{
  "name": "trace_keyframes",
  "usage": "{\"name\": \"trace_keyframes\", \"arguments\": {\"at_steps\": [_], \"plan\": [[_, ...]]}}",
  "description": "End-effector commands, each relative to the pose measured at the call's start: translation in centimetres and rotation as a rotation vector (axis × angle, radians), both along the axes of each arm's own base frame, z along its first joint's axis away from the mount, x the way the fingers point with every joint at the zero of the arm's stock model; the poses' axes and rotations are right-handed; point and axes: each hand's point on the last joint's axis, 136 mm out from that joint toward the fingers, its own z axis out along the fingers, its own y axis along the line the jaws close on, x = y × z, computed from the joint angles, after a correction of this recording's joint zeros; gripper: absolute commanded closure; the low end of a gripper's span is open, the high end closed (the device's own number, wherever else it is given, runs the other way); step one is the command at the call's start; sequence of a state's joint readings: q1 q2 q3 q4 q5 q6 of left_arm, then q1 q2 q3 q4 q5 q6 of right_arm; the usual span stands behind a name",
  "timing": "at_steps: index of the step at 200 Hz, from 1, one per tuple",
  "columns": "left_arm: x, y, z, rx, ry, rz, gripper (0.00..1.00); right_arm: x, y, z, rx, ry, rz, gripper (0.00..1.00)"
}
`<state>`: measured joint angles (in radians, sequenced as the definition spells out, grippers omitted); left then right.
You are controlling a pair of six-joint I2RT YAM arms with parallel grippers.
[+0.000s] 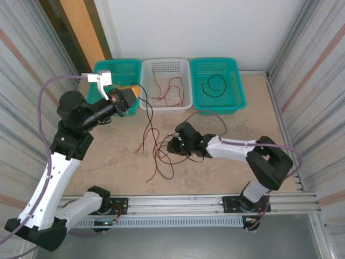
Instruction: Untangle the cables
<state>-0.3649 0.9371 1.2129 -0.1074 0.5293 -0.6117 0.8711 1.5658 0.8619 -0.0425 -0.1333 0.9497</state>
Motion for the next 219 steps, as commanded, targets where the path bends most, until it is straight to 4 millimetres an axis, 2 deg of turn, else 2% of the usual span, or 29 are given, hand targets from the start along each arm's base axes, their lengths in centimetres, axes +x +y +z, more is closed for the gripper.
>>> {"name": "trace_keyframes", "arguments": {"at_steps": [1, 32, 55, 65, 79, 108, 161, 188, 195, 219], "plan": [[-0.3, 0.0, 0.6, -0.043, 0.012, -0.025, 1.00, 0.8, -0.5, 6.3, 0.010, -0.184, 0.030, 0.66], [-0.2, -0.1, 0.9, -0.057, 0.012, -0.034, 1.00, 0.3, -2.1, 11.6, -0.008, -0.349, 0.047, 0.57], [-0.2, -0.1, 1.1, -0.060, 0.011, -0.037, 1.00, -0.9, -2.6, 14.7, 0.079, -0.437, 0.078, 0.36], [-0.2, -0.1, 1.2, -0.063, 0.013, -0.042, 1.00, -1.6, -2.2, 15.8, 0.130, -0.460, 0.118, 0.31], [-0.1, -0.2, 1.2, -0.072, 0.021, -0.047, 1.00, -2.8, -1.0, 16.4, 0.168, -0.473, 0.191, 0.28], [0.1, -0.4, 1.4, -0.089, 0.029, -0.062, 1.00, -4.5, 1.6, 15.0, 0.121, -0.449, 0.306, 0.27], [0.1, -0.1, 1.5, -0.095, 0.036, -0.052, 1.00, -6.4, 5.4, 12.4, 0.121, -0.394, 0.415, 0.35], [0.1, 0.0, 1.6, -0.108, 0.034, -0.053, 1.00, -6.2, 5.7, 10.9, 0.087, -0.362, 0.407, 0.48], [0.2, 0.0, 1.6, -0.110, 0.036, -0.052, 1.00, -6.3, 5.8, 10.6, 0.092, -0.356, 0.411, 0.54], [0.2, 0.2, 1.8, -0.115, 0.033, -0.046, 1.00, -6.0, 5.6, 9.7, 0.060, -0.346, 0.396, 0.87]]}}
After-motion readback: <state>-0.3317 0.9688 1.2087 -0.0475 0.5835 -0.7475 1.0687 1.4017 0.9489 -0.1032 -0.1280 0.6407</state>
